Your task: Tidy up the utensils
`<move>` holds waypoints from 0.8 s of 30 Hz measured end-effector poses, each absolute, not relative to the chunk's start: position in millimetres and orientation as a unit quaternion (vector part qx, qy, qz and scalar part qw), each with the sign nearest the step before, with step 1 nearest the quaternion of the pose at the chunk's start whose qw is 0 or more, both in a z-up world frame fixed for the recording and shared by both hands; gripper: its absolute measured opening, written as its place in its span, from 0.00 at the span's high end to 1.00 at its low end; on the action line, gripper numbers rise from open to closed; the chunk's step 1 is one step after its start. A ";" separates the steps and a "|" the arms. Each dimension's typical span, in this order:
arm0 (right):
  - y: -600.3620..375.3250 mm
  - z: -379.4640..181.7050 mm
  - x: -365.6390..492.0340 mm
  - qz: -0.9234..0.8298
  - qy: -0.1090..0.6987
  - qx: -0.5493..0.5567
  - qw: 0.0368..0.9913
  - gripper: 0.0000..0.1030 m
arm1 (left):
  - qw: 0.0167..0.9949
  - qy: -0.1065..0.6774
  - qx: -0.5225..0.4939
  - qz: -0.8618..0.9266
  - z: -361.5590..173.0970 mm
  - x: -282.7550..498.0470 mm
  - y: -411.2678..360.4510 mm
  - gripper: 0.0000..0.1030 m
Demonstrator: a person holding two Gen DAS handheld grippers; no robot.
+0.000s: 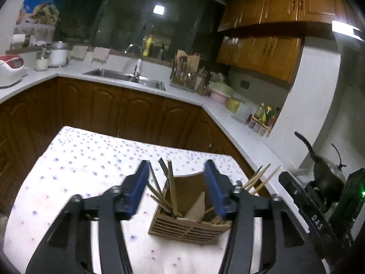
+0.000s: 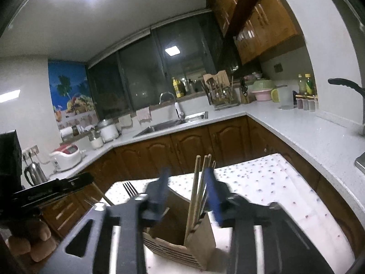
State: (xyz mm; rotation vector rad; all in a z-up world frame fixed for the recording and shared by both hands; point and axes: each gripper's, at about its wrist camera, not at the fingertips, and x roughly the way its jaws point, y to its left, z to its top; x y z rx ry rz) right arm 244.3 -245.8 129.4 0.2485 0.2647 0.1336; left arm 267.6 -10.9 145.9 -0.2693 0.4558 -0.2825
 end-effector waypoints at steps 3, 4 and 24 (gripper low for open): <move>-251.0 133.2 232.6 0.067 0.125 0.137 0.980 0.33 | 0.958 0.211 -0.142 -0.132 149.4 248.5 0.8 0.30; -252.9 133.3 228.7 0.069 0.125 0.144 0.979 0.21 | 0.959 0.207 -0.148 -0.129 149.0 241.3 5.9 0.25; -236.1 77.6 121.2 0.097 0.171 0.162 0.967 0.03 | 0.950 0.261 -0.156 -0.070 66.6 122.7 49.7 0.13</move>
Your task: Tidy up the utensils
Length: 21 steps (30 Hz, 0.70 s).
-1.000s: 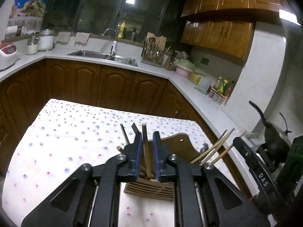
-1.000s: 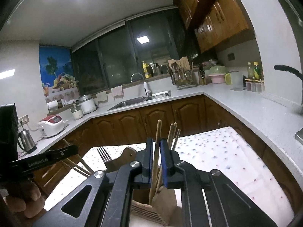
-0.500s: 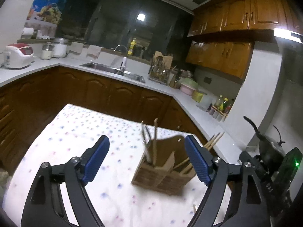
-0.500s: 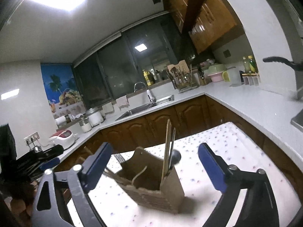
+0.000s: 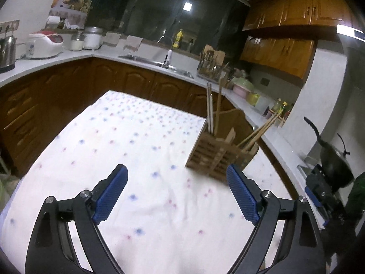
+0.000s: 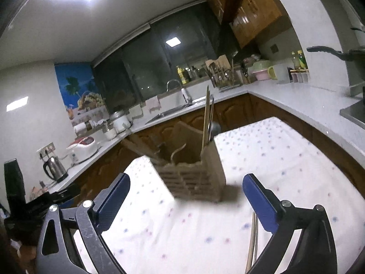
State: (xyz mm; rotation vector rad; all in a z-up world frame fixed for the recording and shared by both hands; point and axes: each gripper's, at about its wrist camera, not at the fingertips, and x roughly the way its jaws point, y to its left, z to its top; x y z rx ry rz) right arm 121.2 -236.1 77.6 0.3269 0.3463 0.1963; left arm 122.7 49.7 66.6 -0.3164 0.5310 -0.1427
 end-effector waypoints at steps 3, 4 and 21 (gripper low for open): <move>-231.6 74.6 103.5 0.096 0.168 0.150 0.970 0.03 | 0.951 0.263 -0.150 -0.066 60.1 110.5 52.4 0.13; -229.9 74.7 98.3 0.095 0.167 0.146 0.970 0.03 | 0.951 0.262 -0.148 -0.065 58.3 105.2 53.7 0.13; -204.9 53.9 20.6 0.046 0.082 0.029 0.995 0.00 | 0.979 0.196 -0.054 -0.016 32.0 41.4 40.9 0.00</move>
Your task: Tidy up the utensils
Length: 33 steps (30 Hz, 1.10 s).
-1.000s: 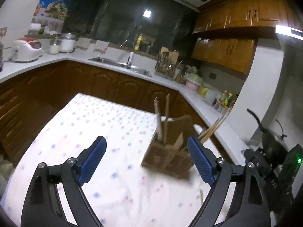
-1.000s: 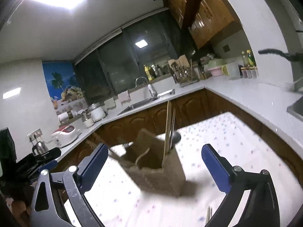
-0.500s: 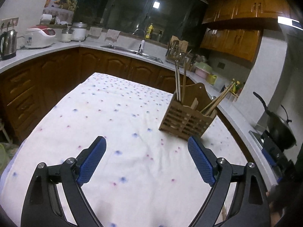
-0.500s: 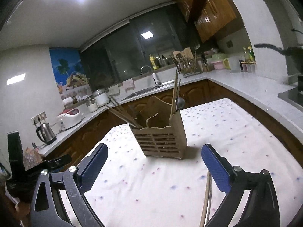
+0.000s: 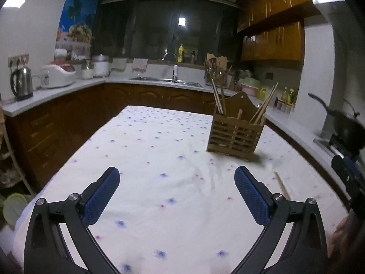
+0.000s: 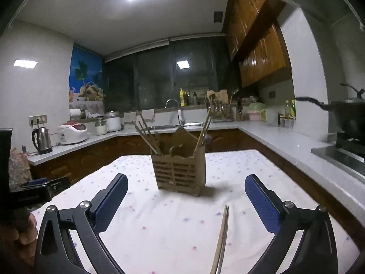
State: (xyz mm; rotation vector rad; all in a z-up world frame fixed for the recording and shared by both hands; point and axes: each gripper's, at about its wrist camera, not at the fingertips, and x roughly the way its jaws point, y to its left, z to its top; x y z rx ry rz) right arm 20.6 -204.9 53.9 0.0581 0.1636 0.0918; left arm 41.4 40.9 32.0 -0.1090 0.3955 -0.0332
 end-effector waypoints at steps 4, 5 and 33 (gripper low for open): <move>-210.6 43.5 17.9 0.041 0.089 0.029 0.995 0.00 | 0.980 0.195 -0.044 -0.005 23.0 38.3 37.6 0.00; -211.2 41.9 18.2 0.040 0.091 0.029 0.995 0.00 | 0.980 0.195 -0.044 -0.006 21.5 38.6 36.5 0.00; -217.4 27.6 5.9 0.049 0.103 0.036 0.993 0.00 | 0.983 0.183 0.011 0.025 13.7 24.9 13.2 0.00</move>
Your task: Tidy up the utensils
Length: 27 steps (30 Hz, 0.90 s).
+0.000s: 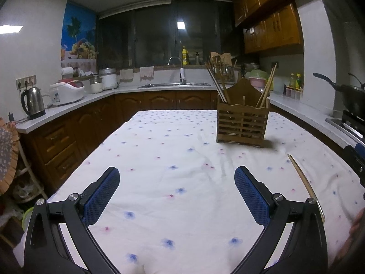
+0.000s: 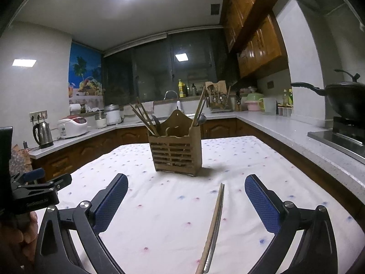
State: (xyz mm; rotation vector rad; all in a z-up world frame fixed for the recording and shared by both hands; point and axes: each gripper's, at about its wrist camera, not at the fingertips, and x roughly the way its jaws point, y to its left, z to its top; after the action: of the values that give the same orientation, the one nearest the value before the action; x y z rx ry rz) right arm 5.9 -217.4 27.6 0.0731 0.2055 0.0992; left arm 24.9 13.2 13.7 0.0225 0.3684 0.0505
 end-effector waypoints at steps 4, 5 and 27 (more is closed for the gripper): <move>-216.4 27.1 3.4 0.052 0.099 0.036 0.993 0.00 | 0.983 0.183 0.010 0.025 13.5 24.6 12.6 0.00; -215.8 26.7 3.1 0.053 0.098 0.035 0.993 0.00 | 0.983 0.182 0.010 0.026 13.5 24.4 12.4 0.00; -210.2 19.9 -3.1 0.066 0.093 0.030 0.993 0.00 | 0.983 0.180 0.014 0.022 16.6 18.0 8.0 0.00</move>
State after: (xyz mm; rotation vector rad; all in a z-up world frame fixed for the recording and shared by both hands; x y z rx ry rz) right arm -3.1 -210.2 19.9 0.0592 0.1859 0.1321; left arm 18.0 8.0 16.6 0.0273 0.3610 0.0440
